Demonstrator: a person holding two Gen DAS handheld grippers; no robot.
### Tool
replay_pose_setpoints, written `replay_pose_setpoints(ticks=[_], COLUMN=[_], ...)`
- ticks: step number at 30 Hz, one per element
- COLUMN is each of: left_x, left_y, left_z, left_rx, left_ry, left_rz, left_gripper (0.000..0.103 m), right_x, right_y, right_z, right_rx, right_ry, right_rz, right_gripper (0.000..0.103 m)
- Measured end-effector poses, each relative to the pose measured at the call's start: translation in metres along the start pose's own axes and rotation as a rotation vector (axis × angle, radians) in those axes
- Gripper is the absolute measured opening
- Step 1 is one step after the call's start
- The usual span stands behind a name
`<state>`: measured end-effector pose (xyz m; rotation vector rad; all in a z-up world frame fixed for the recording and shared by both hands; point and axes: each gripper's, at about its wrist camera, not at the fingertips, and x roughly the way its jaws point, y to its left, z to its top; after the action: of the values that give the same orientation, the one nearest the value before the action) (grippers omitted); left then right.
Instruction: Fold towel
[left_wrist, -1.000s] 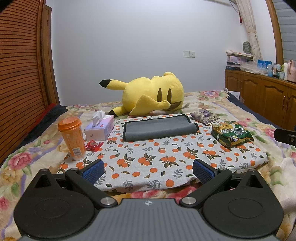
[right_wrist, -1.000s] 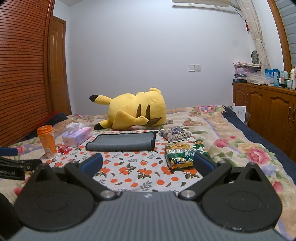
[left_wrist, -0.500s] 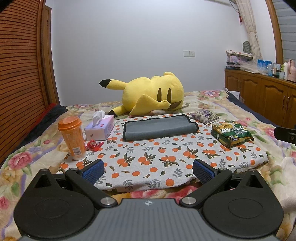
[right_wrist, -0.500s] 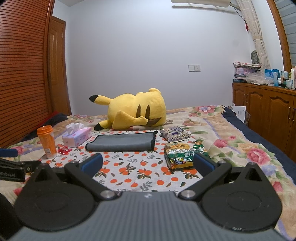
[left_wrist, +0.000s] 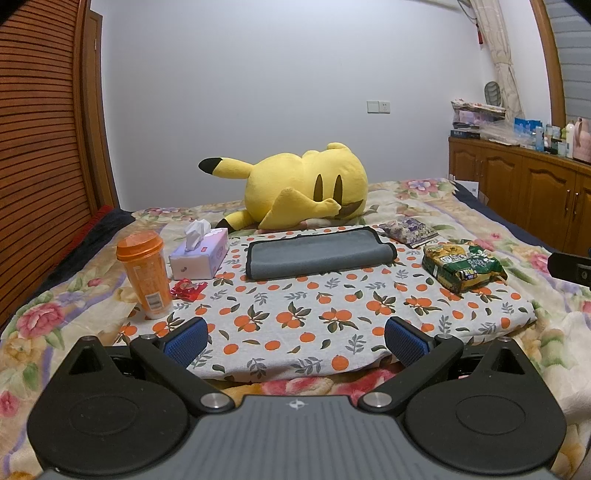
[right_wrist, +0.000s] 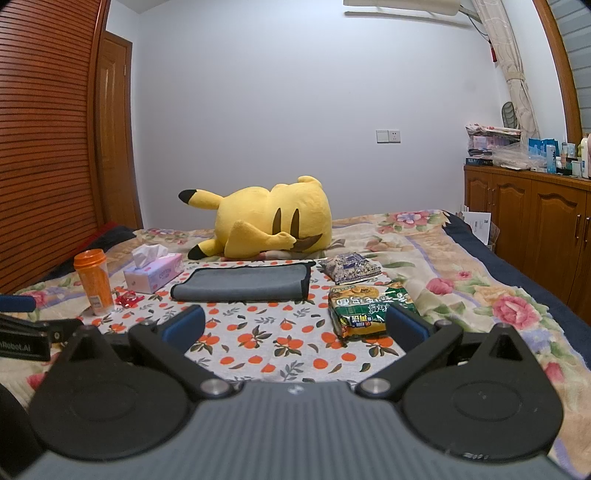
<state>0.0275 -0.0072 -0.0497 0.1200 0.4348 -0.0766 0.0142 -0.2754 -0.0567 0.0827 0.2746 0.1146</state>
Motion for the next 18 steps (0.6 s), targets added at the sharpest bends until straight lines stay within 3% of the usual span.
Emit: replay_pose_setpoints(ticks=[18], left_x=[0.0001], left_y=[-0.0008], left_z=[-0.0006], left_rx=[0.000], left_ry=[0.001], left_rz=[0.001], left_gripper=[0.103], right_x=[0.0000], right_y=[-0.0007], right_z=[0.0000], right_rx=[0.000], right_ry=[-0.001], right_rz=[0.000], right_gripper=[0.103])
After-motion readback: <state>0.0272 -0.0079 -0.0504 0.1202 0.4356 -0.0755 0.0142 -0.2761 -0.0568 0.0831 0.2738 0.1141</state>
